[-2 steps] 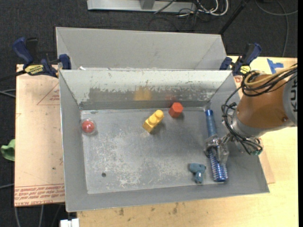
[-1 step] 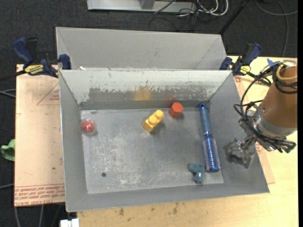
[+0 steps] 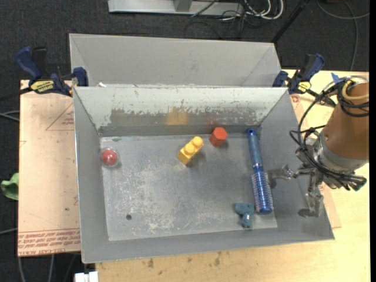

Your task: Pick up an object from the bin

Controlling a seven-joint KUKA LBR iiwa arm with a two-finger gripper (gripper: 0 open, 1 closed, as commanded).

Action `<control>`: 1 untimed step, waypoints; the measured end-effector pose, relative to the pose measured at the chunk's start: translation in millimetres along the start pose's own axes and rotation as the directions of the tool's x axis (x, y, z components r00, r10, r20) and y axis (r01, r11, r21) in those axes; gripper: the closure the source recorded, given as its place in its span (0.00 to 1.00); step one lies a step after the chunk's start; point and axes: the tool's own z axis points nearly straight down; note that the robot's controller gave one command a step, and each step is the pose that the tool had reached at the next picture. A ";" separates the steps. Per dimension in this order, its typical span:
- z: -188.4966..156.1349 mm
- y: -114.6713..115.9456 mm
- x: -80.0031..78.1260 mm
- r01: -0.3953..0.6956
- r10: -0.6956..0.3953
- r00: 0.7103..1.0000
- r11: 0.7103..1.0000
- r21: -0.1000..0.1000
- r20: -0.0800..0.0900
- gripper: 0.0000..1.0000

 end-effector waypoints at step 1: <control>0.0 0.0 0.0 0.000 0.000 1.000 1.000 0.000 0.000 1.00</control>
Offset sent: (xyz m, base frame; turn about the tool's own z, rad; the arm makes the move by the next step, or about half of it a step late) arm 0.0000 0.0000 0.0000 0.0000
